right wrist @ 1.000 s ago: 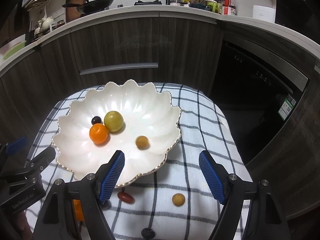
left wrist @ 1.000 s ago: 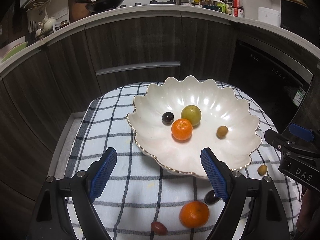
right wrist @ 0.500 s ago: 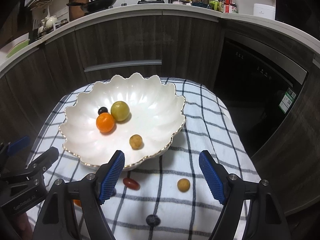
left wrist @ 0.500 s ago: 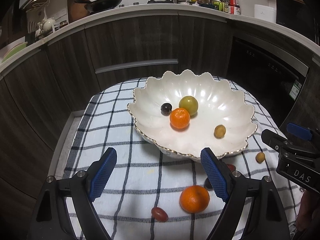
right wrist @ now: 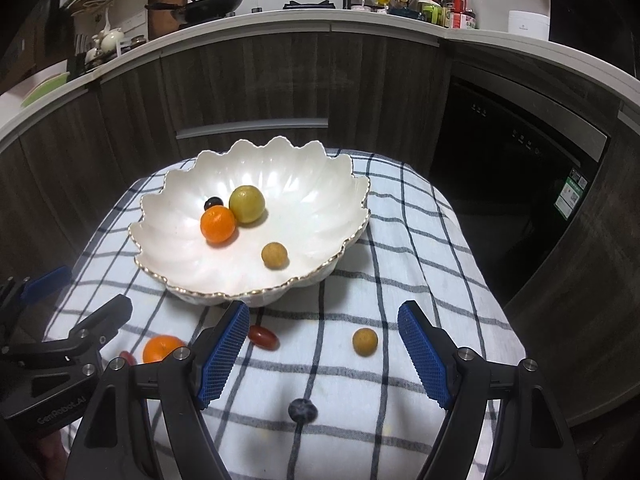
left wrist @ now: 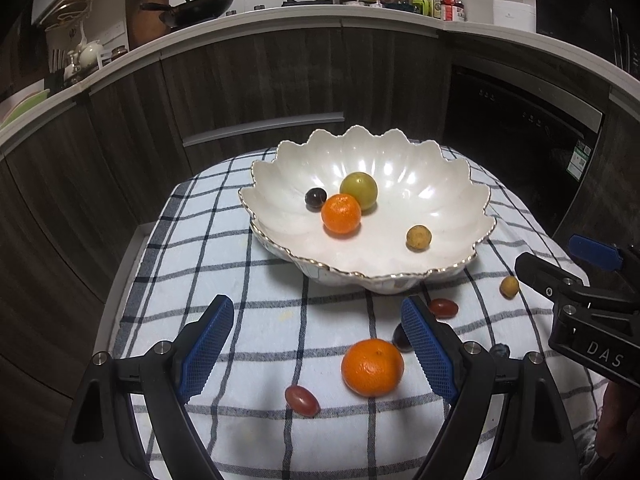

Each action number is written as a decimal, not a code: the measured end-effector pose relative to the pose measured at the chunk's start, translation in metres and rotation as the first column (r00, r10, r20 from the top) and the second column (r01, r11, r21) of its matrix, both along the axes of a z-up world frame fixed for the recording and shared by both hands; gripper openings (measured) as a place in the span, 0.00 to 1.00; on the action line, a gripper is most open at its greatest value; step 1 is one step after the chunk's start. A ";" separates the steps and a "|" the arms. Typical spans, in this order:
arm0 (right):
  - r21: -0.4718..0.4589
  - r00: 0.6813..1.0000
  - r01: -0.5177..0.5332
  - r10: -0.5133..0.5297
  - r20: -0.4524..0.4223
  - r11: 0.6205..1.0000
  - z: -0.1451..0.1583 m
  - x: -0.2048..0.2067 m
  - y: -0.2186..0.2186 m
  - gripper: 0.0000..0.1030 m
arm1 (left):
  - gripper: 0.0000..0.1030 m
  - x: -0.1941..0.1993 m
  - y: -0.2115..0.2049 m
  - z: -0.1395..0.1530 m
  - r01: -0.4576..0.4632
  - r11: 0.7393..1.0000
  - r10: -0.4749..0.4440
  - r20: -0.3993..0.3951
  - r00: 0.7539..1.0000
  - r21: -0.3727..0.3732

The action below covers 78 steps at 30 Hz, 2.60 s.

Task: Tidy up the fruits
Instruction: 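Withdraw both open tools from the bowl back toward the remaining fruits, then grasp the large mandarin with the left tool while the right tool grasps a blueberry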

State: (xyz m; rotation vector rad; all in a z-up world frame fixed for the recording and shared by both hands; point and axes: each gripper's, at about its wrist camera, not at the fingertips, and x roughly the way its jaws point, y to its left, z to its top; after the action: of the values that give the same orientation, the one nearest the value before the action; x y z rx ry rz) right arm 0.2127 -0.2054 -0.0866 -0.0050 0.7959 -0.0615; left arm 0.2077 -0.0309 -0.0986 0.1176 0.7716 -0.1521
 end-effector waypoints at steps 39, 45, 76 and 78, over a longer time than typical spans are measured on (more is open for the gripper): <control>0.001 0.993 -0.102 0.102 -0.058 0.995 -0.051 -0.026 0.000 0.61 | 0.70 -0.027 -0.030 -0.054 0.152 0.986 -0.151 -0.014 0.988 0.069; 0.018 0.990 -0.117 0.118 -0.080 0.993 -0.059 -0.027 0.002 0.57 | 0.66 -0.024 -0.032 -0.060 0.159 0.985 -0.157 -0.032 0.987 0.066; 0.044 0.977 -0.152 0.157 -0.141 0.987 -0.084 -0.021 0.005 0.23 | 0.45 -0.008 -0.029 -0.078 0.137 0.991 -0.136 -0.113 0.984 0.000; 0.045 0.978 -0.150 0.155 -0.142 0.988 -0.084 -0.021 0.004 0.23 | 0.45 -0.008 -0.029 -0.078 0.137 0.991 -0.136 -0.113 0.984 0.001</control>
State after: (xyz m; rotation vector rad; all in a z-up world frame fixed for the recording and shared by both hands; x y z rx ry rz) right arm 0.1916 -0.2011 -0.1703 -0.0386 0.9396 0.0986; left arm 0.1996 -0.0597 -0.1764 0.1711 0.8771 -0.2878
